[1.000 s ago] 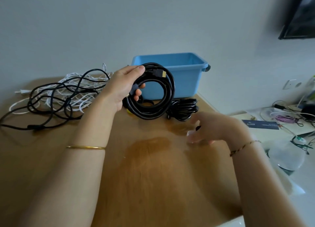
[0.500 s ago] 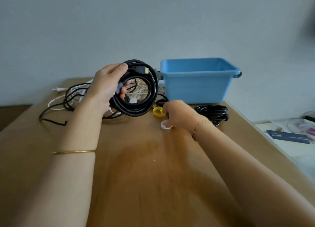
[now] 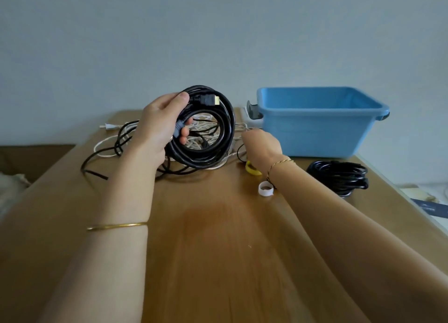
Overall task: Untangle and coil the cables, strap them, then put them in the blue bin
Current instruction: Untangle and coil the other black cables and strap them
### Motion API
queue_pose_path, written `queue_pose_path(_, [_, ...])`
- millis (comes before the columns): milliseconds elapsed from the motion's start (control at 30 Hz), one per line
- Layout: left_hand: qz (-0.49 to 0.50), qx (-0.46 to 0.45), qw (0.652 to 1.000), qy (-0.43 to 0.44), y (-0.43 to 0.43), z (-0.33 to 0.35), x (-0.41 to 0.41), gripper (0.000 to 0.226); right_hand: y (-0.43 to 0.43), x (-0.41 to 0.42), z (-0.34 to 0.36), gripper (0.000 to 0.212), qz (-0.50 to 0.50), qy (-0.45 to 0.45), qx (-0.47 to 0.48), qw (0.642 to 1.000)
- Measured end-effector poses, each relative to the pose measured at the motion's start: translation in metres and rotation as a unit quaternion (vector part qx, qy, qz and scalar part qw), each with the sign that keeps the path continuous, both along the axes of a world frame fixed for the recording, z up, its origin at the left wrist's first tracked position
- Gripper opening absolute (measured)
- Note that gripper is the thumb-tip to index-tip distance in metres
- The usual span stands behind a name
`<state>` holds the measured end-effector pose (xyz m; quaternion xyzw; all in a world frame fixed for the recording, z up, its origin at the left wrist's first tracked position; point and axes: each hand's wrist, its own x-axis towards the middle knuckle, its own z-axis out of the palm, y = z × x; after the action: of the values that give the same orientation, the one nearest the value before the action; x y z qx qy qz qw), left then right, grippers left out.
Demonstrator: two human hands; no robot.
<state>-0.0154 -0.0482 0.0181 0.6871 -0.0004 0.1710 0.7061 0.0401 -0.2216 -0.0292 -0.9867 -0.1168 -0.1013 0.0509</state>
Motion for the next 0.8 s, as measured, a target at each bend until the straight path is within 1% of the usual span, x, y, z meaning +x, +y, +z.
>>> queue_pose_path(67, [-0.003, -0.003, 1.0, 0.002, 0.0, -0.001, 0.002, 0.014, 0.001, 0.003, -0.002, 0.029, -0.001, -0.039, -0.022, 0.999])
queue_pose_path(100, [-0.005, -0.004, 1.0, 0.004, 0.0, -0.001, 0.003, 0.014, 0.001, 0.004, -0.003, 0.026, -0.002, -0.065, -0.017, 0.998])
queue_pose_path(200, [-0.008, -0.005, 1.0, 0.01, -0.003, -0.002, 0.005, 0.014, -0.003, 0.01, 0.0, 0.014, -0.012, -0.142, 0.052, 0.988])
queue_pose_path(233, [-0.008, -0.006, 1.0, 0.01, -0.003, -0.003, 0.005, 0.014, -0.006, 0.01, 0.003, 0.014, -0.01, -0.162, 0.082, 0.983])
queue_pose_path(300, [-0.009, -0.009, 1.0, 0.011, -0.005, -0.003, 0.005, 0.014, -0.01, 0.006, 0.009, 0.02, -0.002, -0.19, 0.121, 0.974])
queue_pose_path(400, [-0.005, -0.015, 1.0, 0.012, -0.007, -0.003, 0.004, 0.014, -0.016, 0.0, 0.015, 0.028, -0.003, -0.219, 0.126, 0.967])
queue_pose_path(433, [-0.003, -0.017, 1.0, 0.013, -0.007, -0.003, 0.003, 0.014, -0.016, -0.001, 0.017, 0.029, 0.0, -0.212, 0.132, 0.968])
queue_pose_path(467, [0.0, -0.018, 1.0, 0.014, -0.007, -0.003, 0.003, 0.013, -0.017, -0.002, 0.02, 0.03, 0.006, -0.19, 0.158, 0.969])
queue_pose_path(500, [0.004, -0.02, 1.0, 0.017, -0.007, -0.003, 0.003, 0.013, -0.017, -0.004, 0.026, 0.03, 0.012, -0.155, 0.209, 0.965])
queue_pose_path(567, [0.01, -0.022, 0.999, 0.021, -0.007, -0.003, 0.002, 0.012, -0.018, -0.007, 0.039, 0.03, 0.015, -0.092, 0.33, 0.939])
queue_pose_path(600, [0.013, -0.02, 0.999, 0.023, -0.007, -0.003, 0.003, 0.011, -0.018, -0.01, 0.045, 0.029, 0.016, -0.073, 0.372, 0.925])
queue_pose_path(700, [0.016, -0.008, 1.0, 0.019, -0.006, -0.003, 0.003, 0.011, -0.018, -0.024, 0.059, 0.019, 0.031, -0.024, 0.435, 0.899])
queue_pose_path(800, [0.012, 0.009, 1.0, 0.015, -0.007, -0.002, 0.003, 0.013, -0.011, -0.037, 0.069, 0.027, 0.095, 0.039, 0.48, 0.871])
